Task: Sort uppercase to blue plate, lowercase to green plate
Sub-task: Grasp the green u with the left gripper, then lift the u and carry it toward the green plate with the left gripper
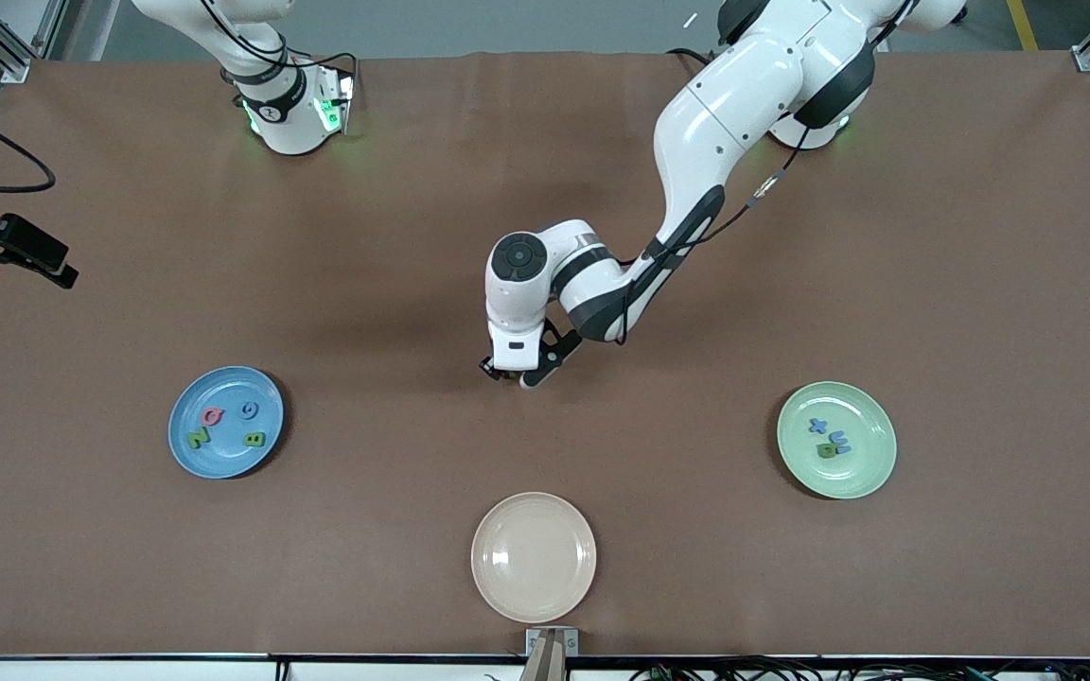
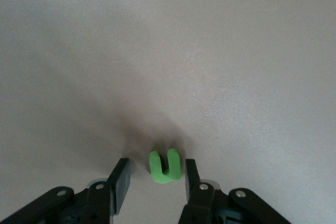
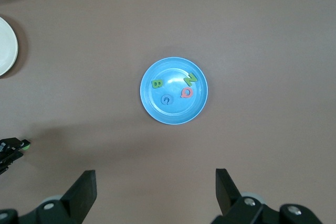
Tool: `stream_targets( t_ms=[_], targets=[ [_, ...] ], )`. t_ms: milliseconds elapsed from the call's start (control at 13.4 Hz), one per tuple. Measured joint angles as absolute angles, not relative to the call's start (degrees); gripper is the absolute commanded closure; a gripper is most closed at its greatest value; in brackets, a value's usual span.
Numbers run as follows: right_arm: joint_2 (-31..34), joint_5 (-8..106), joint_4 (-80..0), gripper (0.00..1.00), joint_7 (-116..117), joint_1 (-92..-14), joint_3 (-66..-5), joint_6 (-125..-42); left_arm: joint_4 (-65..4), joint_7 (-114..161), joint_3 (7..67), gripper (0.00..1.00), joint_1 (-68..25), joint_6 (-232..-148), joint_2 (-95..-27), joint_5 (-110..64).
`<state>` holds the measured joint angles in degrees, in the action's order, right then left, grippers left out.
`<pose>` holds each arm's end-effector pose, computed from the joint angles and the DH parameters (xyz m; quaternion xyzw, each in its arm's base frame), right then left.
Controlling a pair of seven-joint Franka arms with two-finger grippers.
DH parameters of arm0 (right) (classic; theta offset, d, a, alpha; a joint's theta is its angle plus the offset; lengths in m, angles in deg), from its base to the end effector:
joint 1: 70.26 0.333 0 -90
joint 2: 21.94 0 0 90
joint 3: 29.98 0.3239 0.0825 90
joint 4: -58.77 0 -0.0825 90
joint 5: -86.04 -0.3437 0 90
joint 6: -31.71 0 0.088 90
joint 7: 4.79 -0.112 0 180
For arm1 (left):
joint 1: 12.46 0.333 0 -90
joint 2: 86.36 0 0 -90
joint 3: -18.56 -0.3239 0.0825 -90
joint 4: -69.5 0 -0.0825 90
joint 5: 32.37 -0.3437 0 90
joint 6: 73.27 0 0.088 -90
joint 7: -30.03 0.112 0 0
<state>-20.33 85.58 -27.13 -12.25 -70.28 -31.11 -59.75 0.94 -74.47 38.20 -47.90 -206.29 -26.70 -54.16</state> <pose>0.5268 -0.0095 0.6461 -0.9966 0.0750 -0.0342 0.0056 0.4969 -0.5550 0.1979 0.9183 0.3894 0.0181 0.0690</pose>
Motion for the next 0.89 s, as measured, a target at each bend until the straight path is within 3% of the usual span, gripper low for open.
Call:
stream_targets(
  t_ms=[447, 895],
  targets=[
    [-20.3, 86.2, -27.1, 0.0, -12.2, -70.3, -31.1, -59.7, 1.2, -74.5, 37.7, 0.63, -48.3, -206.5, -26.6, -54.2],
    [-20.3, 87.0, -27.1, 0.0, -12.4, -70.2, -30.9, -59.7, 1.2, -74.5, 37.7, 0.63, -48.3, -206.2, -26.6, -54.1]
  ],
)
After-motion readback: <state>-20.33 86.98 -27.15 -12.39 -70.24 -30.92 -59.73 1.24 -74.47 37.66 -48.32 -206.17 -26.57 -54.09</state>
